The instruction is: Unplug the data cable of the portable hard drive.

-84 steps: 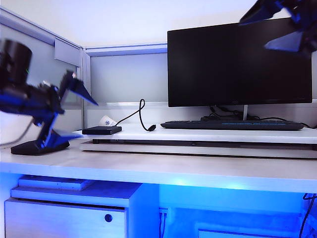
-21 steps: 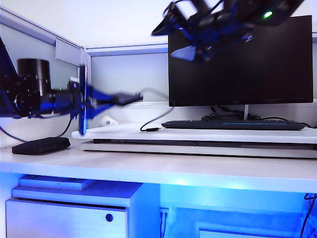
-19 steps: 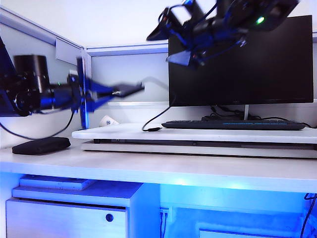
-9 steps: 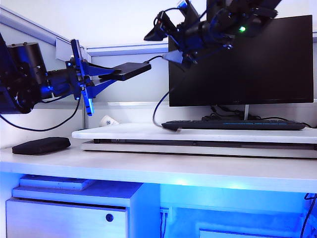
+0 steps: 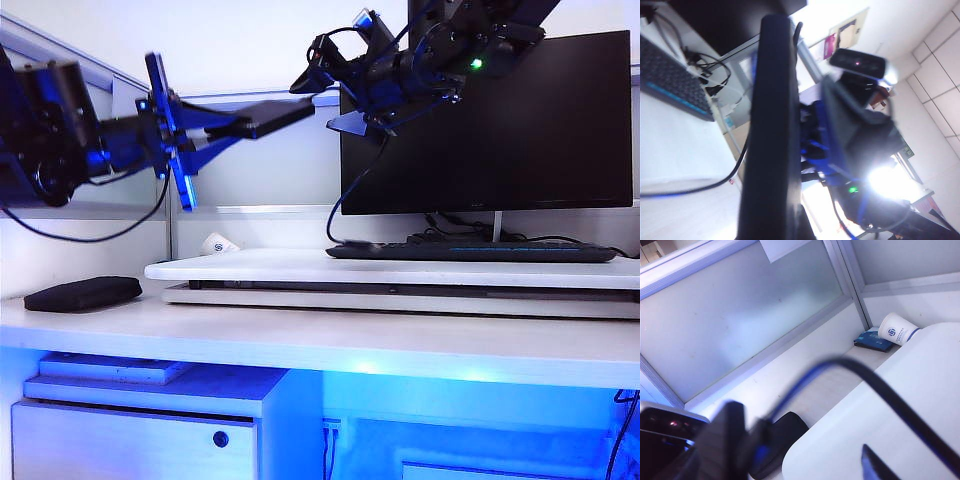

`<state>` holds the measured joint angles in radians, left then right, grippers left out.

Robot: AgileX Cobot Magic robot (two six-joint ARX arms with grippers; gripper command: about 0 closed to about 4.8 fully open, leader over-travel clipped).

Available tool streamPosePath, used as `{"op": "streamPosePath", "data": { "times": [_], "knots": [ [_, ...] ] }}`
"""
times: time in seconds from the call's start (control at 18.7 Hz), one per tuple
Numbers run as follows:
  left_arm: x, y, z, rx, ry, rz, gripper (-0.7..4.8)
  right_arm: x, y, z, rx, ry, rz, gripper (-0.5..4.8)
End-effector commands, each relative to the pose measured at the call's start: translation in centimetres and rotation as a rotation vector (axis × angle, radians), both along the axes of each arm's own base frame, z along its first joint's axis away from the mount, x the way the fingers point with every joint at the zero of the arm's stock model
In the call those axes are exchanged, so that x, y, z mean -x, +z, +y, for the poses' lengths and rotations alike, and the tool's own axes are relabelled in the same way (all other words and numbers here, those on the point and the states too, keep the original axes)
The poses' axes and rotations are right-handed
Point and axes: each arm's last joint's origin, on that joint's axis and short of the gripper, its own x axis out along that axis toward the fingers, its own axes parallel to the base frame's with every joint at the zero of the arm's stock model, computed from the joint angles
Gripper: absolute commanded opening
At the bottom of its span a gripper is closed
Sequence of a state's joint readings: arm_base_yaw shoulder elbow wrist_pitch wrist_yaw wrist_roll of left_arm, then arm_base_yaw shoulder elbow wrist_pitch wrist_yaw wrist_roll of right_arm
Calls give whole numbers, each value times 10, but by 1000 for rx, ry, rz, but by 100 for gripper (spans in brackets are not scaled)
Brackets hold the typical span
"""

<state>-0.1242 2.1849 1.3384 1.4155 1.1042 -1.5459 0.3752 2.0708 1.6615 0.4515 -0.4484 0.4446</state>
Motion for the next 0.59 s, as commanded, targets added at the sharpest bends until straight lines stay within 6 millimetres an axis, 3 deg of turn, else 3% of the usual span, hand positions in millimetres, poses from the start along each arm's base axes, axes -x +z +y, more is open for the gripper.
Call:
{"op": "streamPosePath", "data": {
  "times": [0.05, 0.16, 0.21, 0.27, 0.38, 0.59],
  "knots": [
    [3, 11, -2, 9, -2, -56, -5, 1, 7, 0, -13, -1, -32, 364],
    [3, 11, -3, 9, -4, -56, -5, 1, 7, 0, -13, -1, -33, 357],
    [3, 11, -3, 9, -4, -56, -5, 1, 7, 0, -13, -1, -33, 309],
    [3, 11, -3, 8, -4, -56, -5, 1, 7, 0, -14, -1, -35, 303],
    [3, 11, -3, 8, -4, -56, -6, 2, 10, 0, -25, -1, -62, 228],
    [3, 11, -3, 9, -3, -57, -6, 3, 11, 2, -32, 5, -79, 198]
  ]
}}
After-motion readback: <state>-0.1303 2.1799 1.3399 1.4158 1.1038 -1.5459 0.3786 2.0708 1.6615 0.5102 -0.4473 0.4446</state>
